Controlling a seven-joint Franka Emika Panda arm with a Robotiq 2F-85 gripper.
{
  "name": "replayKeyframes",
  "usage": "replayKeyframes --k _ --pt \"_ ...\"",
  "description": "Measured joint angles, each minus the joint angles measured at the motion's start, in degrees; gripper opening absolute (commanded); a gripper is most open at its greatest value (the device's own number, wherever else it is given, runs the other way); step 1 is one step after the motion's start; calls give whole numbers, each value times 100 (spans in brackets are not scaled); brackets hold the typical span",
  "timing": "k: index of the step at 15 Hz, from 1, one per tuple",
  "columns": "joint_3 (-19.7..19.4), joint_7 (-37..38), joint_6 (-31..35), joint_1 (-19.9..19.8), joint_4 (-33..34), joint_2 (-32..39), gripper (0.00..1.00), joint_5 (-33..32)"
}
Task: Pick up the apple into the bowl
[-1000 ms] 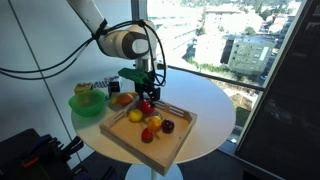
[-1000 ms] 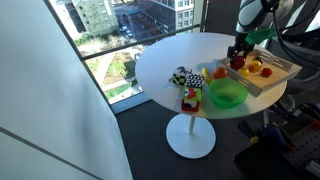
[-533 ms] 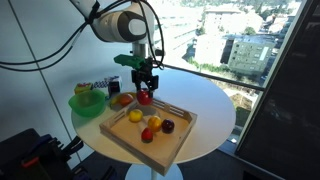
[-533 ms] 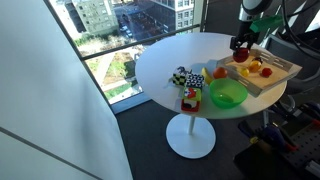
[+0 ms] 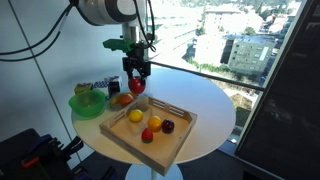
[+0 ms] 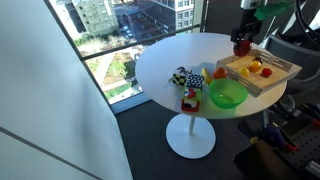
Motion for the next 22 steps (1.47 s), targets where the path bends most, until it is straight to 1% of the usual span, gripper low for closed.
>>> replayKeyframes --k 8,17,18,22 --pt "238 -26 -432 116 -464 -753 56 3" --pt "505 -111 -655 359 -907 -1264 56 79" --pt "514 -140 -655 373 -935 -1273 81 109" --pt "519 -144 -652 373 -946 -1237 81 113"
